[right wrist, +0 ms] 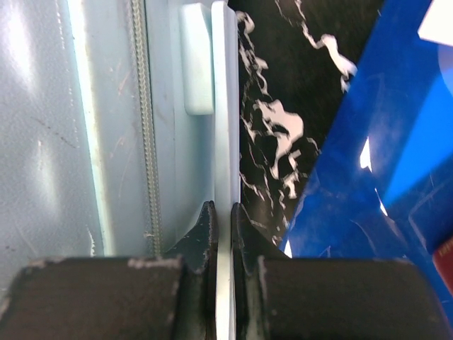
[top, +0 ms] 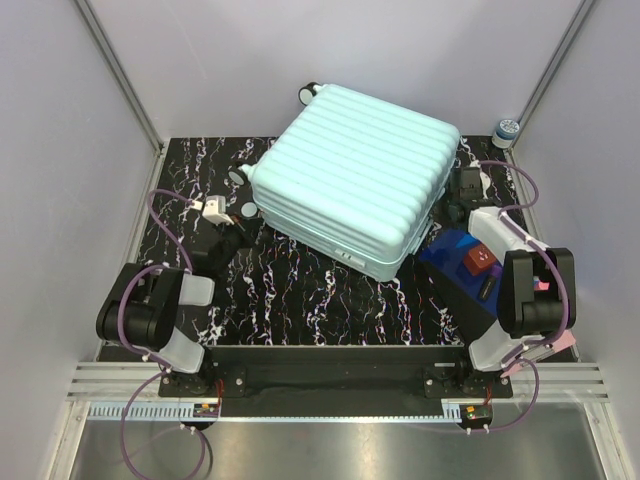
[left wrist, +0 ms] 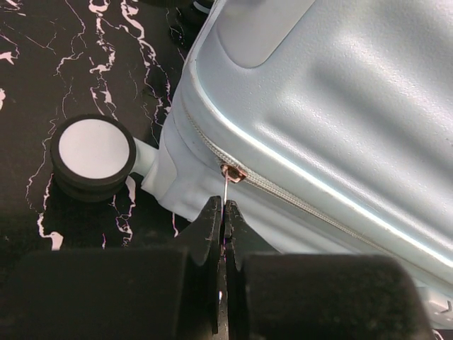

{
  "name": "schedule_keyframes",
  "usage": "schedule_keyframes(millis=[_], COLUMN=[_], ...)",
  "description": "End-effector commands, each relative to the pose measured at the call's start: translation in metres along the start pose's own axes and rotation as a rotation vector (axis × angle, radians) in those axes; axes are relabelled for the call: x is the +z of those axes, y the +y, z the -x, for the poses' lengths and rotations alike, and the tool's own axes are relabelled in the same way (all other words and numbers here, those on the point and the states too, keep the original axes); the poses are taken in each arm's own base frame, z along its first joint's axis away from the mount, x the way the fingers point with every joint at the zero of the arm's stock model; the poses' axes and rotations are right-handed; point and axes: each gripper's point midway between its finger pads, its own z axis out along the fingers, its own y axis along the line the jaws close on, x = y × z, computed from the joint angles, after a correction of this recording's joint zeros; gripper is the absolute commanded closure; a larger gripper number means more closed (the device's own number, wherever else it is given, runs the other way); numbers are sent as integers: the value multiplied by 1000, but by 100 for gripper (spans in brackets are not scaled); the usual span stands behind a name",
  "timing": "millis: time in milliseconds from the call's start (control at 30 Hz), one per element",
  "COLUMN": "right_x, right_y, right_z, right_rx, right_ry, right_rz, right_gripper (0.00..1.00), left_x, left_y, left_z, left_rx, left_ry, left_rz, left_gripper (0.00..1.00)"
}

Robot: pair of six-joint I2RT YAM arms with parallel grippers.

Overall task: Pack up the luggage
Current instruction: Zip the luggage at the center of the board.

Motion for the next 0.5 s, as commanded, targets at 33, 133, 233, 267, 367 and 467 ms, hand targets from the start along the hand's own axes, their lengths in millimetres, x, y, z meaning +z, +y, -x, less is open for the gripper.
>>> schedule_keyframes(millis=[33,133,233,267,367,467], right_x=[28,29,30,30,33,34], right_y=[1,4,4,5,4,4], right_z=[51,54,53,52,48,46], right_rx=[21,25,25,22,22,20], right_ry=[-150,-147,-140,-136,-122,-116], right_rz=[-23,-9,-7,-2,-2,-1], right_gripper=[100,100,100,100,100,100], left_x=[-4,-3,-2,-1,0,1], left_y=[42,49,58,63,68,72], left_z=[50,54,59,62,66,68], left_rx=[38,22,10,4,-6,-6], left_ry=[-173,-173,-175,-178,-179,-179], left_rz=[174,199,231,244,259,268], left_gripper=[100,100,100,100,100,100])
